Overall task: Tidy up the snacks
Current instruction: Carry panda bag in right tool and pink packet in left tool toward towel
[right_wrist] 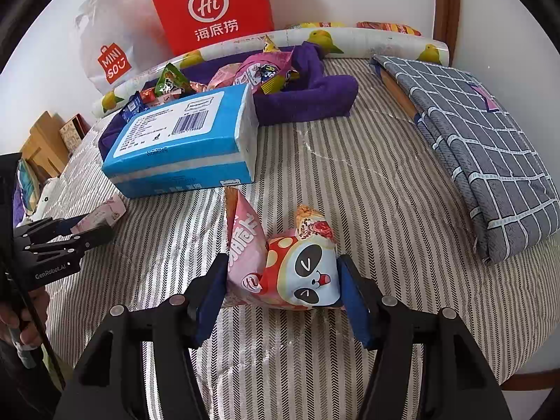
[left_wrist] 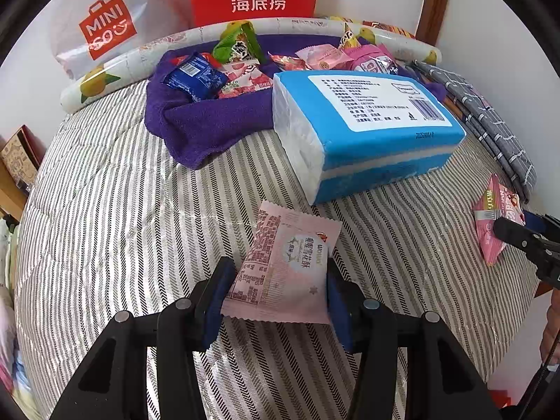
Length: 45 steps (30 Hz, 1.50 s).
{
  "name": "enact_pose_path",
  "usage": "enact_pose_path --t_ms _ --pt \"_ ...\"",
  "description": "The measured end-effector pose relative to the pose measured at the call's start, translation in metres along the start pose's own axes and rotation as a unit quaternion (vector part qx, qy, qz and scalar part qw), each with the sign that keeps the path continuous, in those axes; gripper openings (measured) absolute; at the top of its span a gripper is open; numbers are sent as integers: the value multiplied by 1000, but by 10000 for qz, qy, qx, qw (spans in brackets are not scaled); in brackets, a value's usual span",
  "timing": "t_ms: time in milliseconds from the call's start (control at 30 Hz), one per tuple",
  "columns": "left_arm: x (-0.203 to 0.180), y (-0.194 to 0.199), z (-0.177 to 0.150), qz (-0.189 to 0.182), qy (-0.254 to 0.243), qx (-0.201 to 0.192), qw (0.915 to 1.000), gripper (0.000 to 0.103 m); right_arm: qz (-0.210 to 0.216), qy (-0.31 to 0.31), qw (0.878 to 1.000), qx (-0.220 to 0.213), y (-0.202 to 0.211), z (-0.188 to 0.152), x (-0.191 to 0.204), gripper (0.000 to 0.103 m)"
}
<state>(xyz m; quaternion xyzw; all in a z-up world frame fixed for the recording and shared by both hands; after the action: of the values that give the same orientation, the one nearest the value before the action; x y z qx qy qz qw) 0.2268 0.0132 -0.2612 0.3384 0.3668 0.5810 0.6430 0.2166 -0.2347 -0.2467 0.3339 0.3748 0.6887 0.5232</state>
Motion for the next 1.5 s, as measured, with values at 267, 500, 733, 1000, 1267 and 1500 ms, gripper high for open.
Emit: enact_pose_path --t_ms 267,500,733,1000,1267,1500 --pt "0 1 -1 17 -34 -157 9999 49 22 -37 10000 -50 -1 -2 0 62" --pt "-1 1 -1 4 -9 -151 9999 49 47 -94 9999 -73 0 -2 0 62" --pt "-1 1 -1 21 12 -145 9999 49 129 -194 9997 -90 -1 -2 -2 62" --pt "0 4 -1 -75 124 -85 9999 48 232 -216 9995 -33 0 -1 -1 61" --pt "-8 20 -4 -249 161 -103 9995 47 307 -164 9992 -206 21 6 5 60" --pt "-6 50 4 -332 324 -295 9985 47 317 -22 9985 -447 49 20 15 60"
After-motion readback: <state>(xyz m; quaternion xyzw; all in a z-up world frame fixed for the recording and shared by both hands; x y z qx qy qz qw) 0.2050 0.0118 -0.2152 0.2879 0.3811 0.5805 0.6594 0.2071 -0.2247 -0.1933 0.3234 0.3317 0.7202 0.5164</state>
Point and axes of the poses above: each gripper's, at about its wrist camera, not at the fingertips, and y roughly against the way its jaws point, x to its left, z to its top, the point moved 8 cm from there along -y, roughly the way its jaws point, and after that the axes turned 6 degrees about y, right-handed, at the moved point
